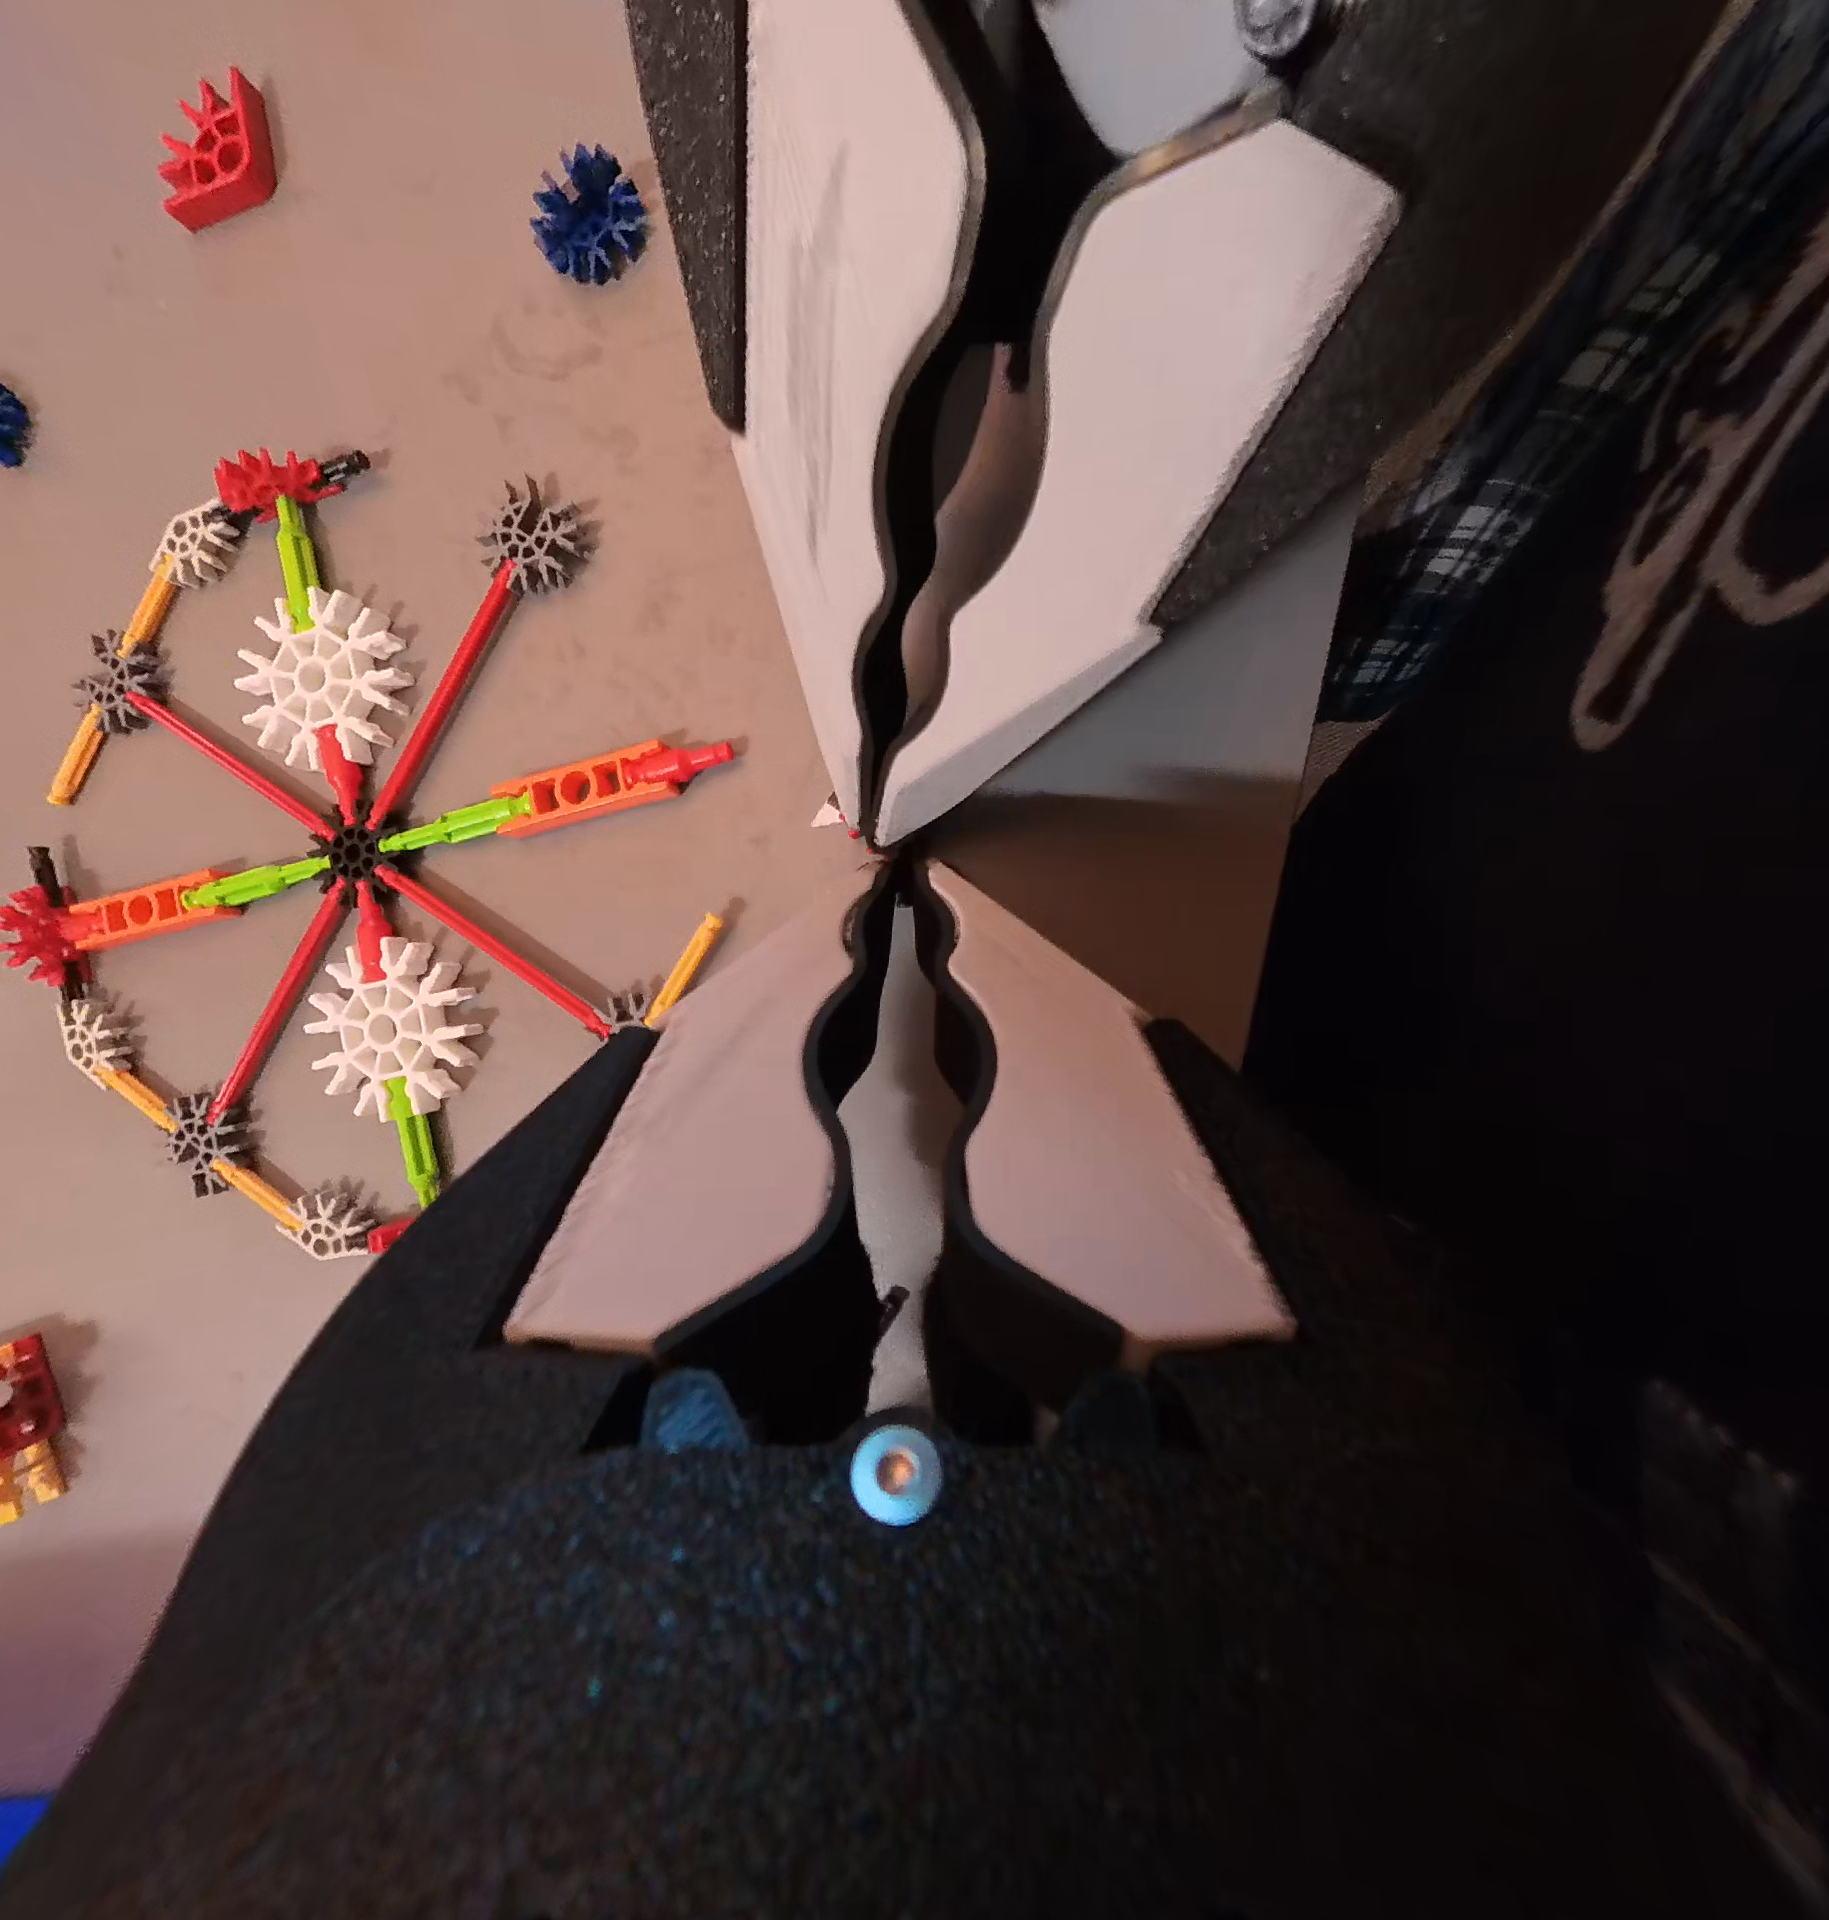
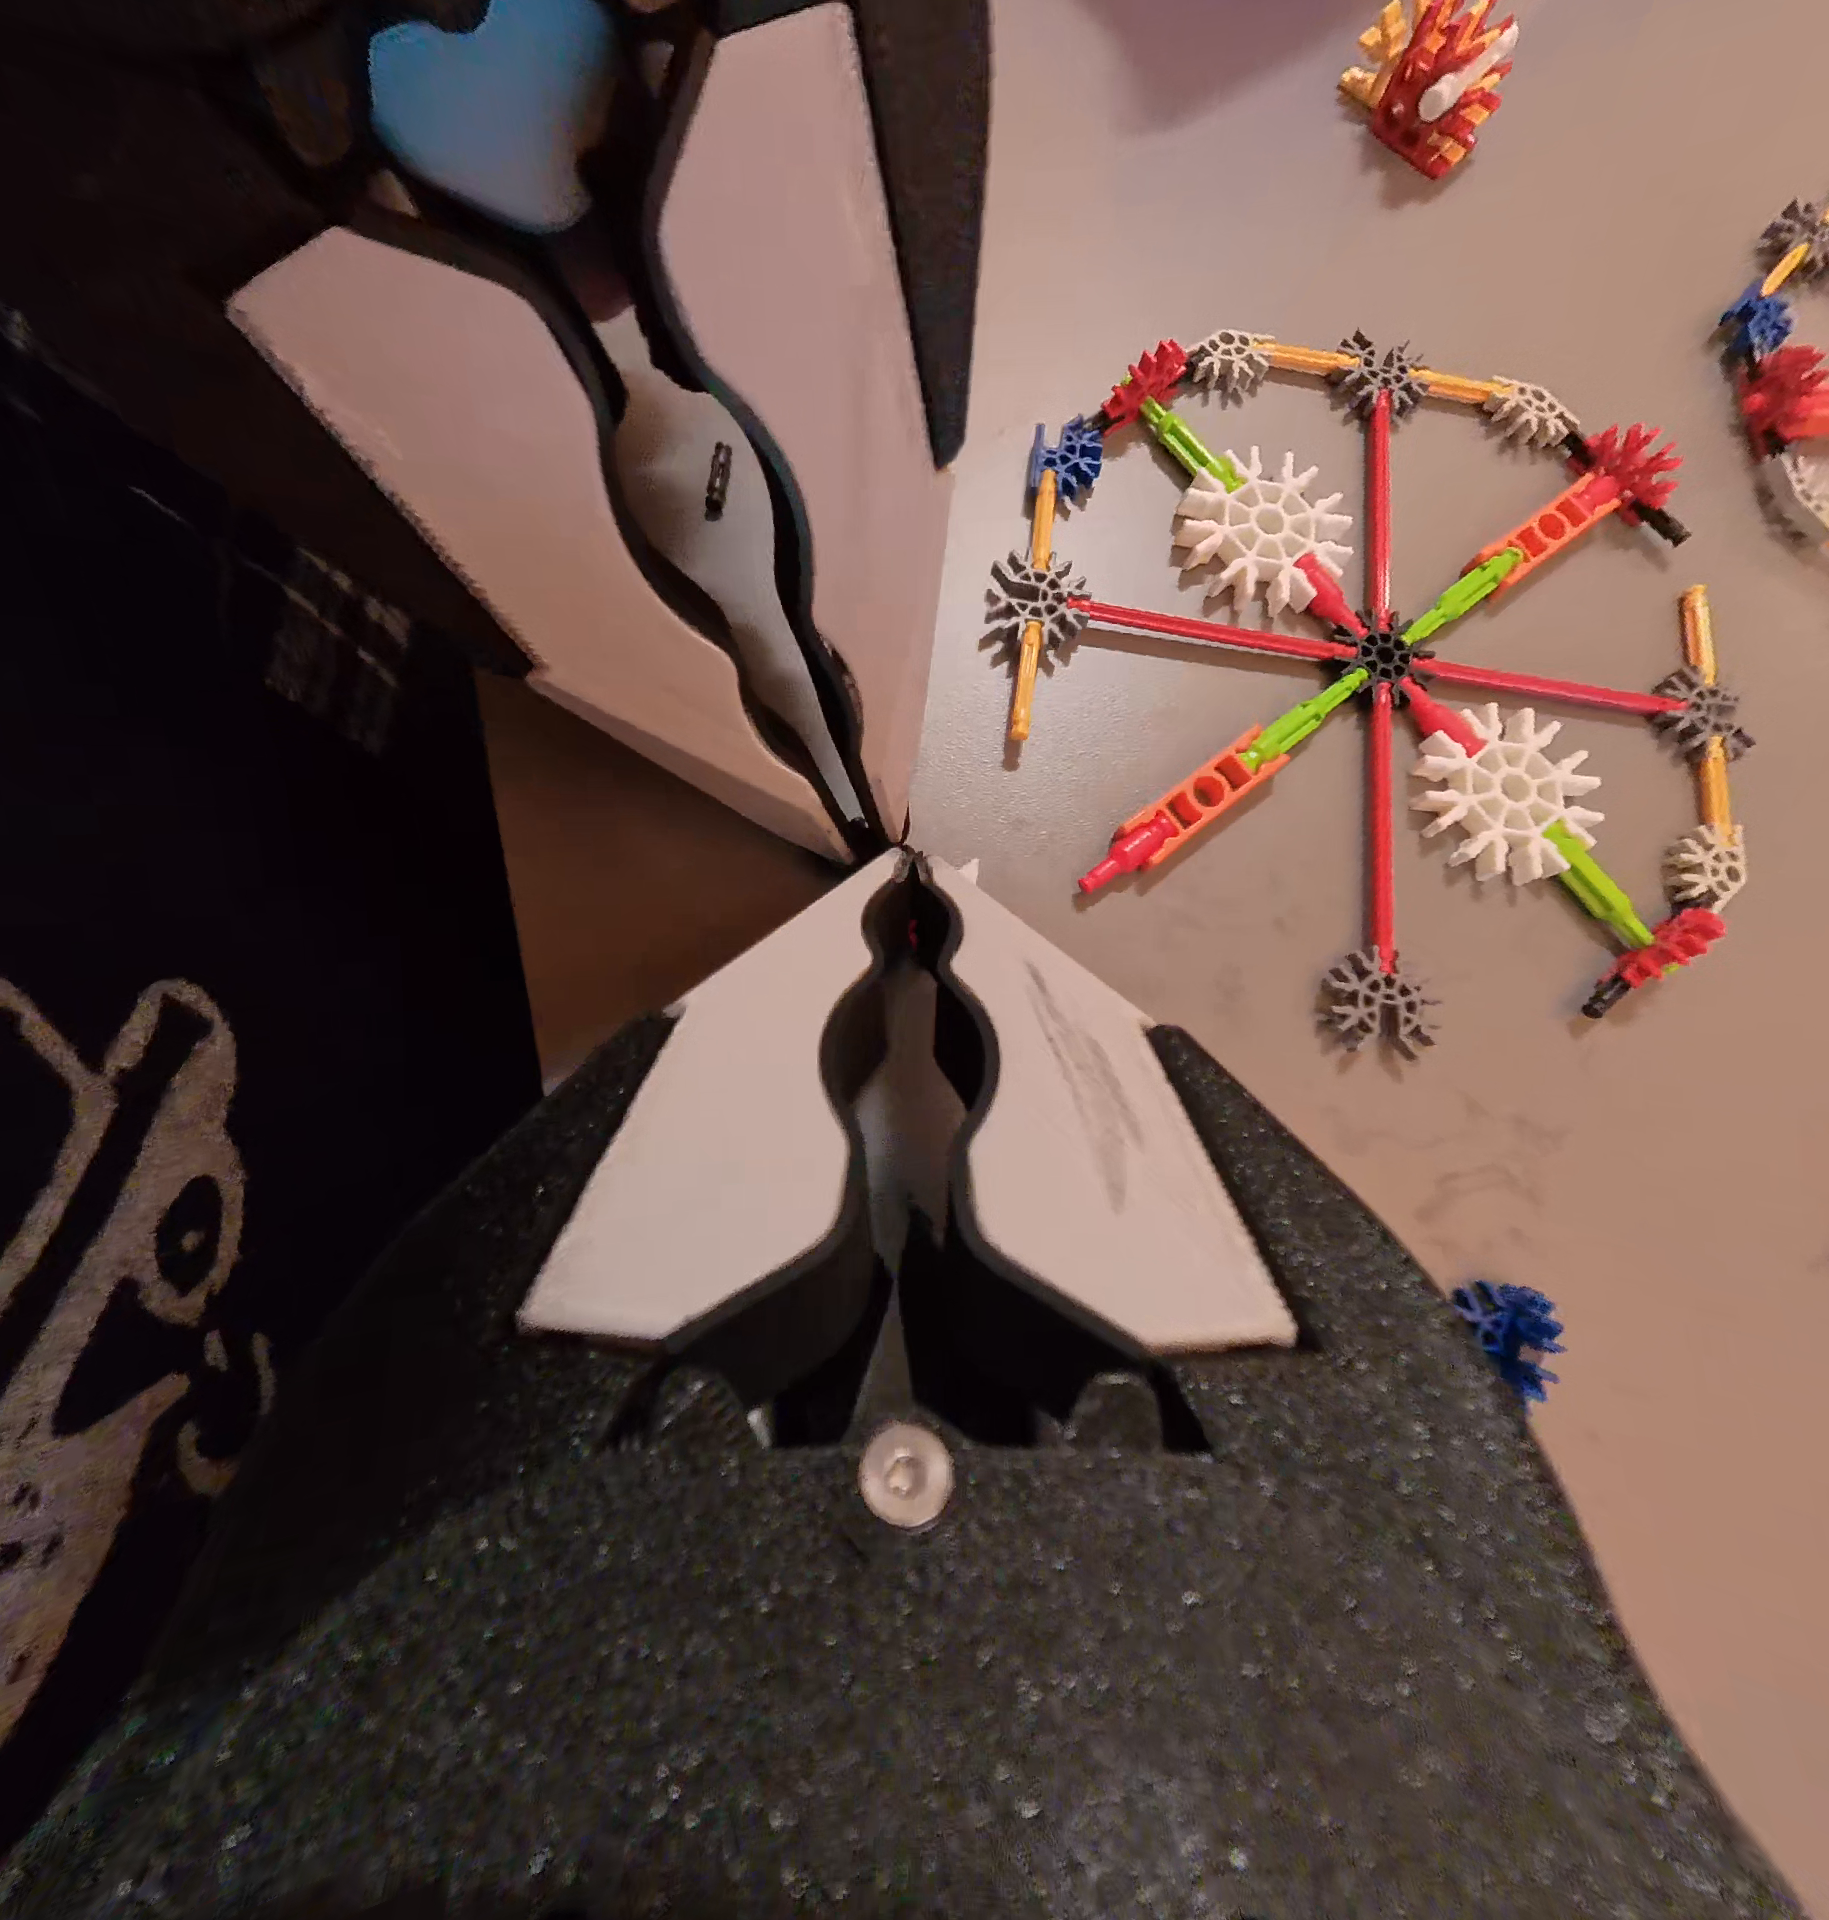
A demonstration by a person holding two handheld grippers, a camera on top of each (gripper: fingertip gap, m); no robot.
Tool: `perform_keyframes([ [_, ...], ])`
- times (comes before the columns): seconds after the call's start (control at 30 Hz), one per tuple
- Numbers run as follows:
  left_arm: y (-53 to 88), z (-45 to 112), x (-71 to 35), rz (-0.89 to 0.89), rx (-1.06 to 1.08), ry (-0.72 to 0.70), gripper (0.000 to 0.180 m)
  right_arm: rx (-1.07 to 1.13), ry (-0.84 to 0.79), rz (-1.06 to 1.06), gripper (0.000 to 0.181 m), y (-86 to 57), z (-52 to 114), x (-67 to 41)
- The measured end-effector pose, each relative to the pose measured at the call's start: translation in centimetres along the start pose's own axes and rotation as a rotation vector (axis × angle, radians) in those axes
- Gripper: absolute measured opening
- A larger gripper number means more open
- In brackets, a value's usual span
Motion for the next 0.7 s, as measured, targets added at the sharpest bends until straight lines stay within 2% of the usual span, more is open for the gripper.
perform_keyframes([
  [0.3, 0.0, 0.1, -0.2, 0.054, 0.001, 0.057, 0.0, 0.151, -0.036, -0.207, 0.0, 0.6, 0.0, 0.2],
  [0.53, 0.0, 0.2, -0.4, 0.045, -0.01, 0.039, 0.001, 0.018, -0.086, -0.01, 0.0, -0.6, -1.2, 0.2],
  [0.7, 0.0, 0.2, -0.4, 0.054, -0.012, 0.041, 0.001, -0.011, -0.066, -0.024, 0.0, -0.2, -1.0, 0.3],
])
Point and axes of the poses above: each gripper's, where its closed fingertips meet, z out along the fingers, x out of its underside, y = z × x across the jaws, the point moved 5 cm from there along -z, back along the fingers, and after that the axes turned 8 degrees about x, right-handed, at the moved point
